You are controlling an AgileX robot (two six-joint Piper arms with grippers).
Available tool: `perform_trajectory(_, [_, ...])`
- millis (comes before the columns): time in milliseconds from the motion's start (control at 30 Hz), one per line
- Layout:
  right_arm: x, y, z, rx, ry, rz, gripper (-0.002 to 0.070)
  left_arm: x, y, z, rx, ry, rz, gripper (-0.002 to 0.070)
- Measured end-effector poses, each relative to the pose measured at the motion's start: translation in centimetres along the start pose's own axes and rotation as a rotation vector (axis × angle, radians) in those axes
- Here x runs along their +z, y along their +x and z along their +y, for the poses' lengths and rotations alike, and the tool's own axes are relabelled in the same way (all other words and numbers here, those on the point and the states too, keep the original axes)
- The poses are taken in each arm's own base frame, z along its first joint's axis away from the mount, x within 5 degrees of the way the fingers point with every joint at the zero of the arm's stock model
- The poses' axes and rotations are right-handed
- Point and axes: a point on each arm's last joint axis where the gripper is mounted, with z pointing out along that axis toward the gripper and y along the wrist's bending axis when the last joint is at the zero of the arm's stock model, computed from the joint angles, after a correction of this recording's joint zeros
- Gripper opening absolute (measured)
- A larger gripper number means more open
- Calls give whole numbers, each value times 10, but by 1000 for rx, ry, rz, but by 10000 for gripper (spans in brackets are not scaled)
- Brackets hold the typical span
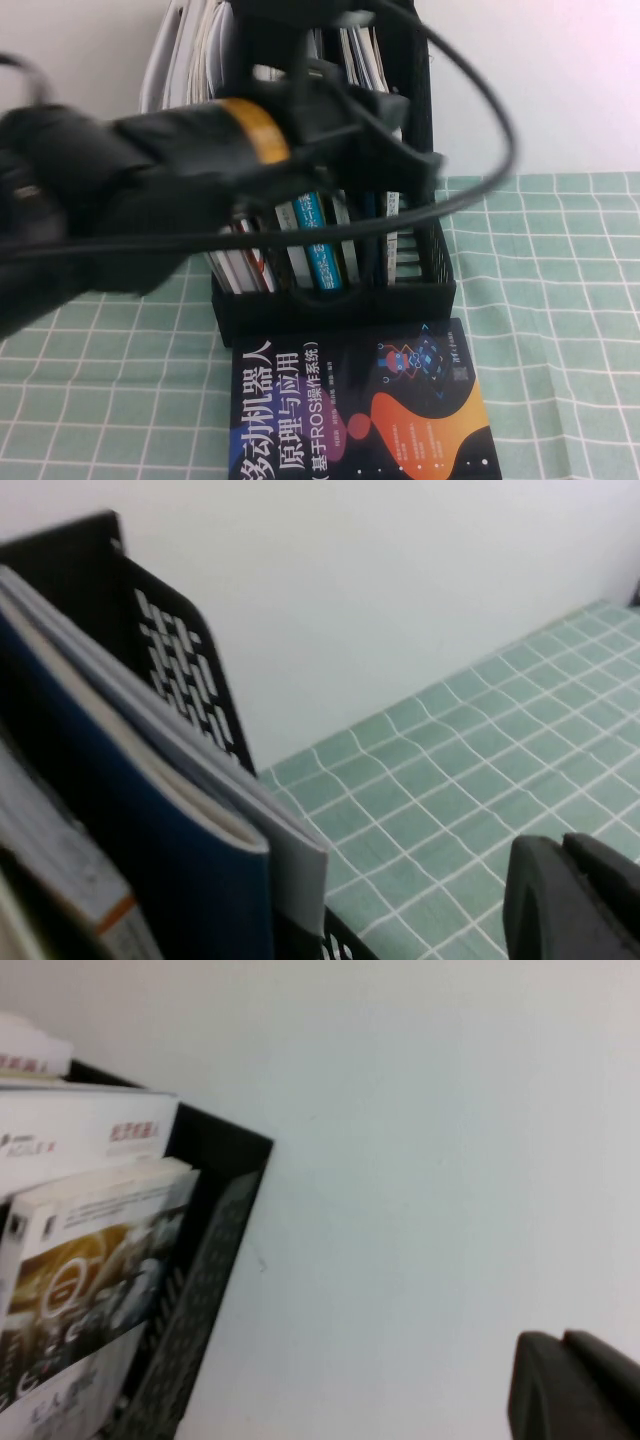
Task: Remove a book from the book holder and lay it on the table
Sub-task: Hold the bookshelf
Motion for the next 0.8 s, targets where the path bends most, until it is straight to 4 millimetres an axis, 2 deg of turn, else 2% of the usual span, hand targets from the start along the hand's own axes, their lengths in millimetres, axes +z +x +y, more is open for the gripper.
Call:
perform_trajectory(233, [23, 29, 12, 55, -104, 52, -2, 69, -1, -7, -31, -13, 148, -2])
perform_trajectory(433, [40, 46, 28, 105, -161, 101, -2, 109, 2, -6, -46, -52, 290, -3])
perform_trajectory(567, [60, 49, 47, 102, -247, 137, -2, 118, 8, -3, -61, -93, 378, -3])
perform_trajectory(800, [100, 44, 81, 168, -347, 90, -1, 109, 9, 3, -82, -181, 445, -3])
